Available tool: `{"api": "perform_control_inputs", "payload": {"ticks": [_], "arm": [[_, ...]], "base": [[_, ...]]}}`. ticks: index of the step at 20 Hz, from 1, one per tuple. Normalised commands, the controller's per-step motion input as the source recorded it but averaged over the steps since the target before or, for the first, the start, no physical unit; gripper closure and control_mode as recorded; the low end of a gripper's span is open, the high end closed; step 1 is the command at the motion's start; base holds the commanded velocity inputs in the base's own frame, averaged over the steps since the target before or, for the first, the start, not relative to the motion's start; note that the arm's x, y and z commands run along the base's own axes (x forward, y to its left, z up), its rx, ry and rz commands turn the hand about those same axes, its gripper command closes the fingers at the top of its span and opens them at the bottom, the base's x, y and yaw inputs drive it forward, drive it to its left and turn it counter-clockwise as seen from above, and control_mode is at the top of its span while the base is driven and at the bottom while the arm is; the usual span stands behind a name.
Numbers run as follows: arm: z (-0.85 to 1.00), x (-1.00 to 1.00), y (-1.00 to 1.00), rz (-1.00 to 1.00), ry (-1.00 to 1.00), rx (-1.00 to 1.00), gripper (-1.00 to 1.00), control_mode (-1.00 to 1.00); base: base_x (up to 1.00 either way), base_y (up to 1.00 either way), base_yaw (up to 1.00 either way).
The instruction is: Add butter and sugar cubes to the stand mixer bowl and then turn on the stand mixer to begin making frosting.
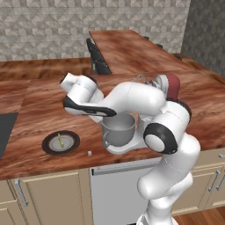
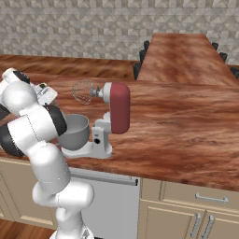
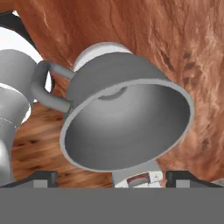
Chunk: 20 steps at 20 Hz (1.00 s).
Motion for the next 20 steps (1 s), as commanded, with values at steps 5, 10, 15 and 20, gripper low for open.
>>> {"api": "perform_control_inputs", "payload": {"ticks": [5, 10, 15, 20], "arm": [[0.5, -0.86, 0.66, 0.11, 0.05, 0.0, -1.0, -1.0], [0.0, -0.49, 0.73, 0.06, 0.07, 0.0, -1.0, -1.0], [-0.11, -0.04, 0.49, 0.0, 0.07, 0.0, -1.0, -1.0], [-0.34, 0.0, 0.07, 0.0, 0.02, 0.01, -1.0, -1.0]], "base": [[0.0, 0.0, 0.0], [0.0, 0.0, 0.0], [0.0, 0.0, 0.0], [0.0, 0.0, 0.0]]}}
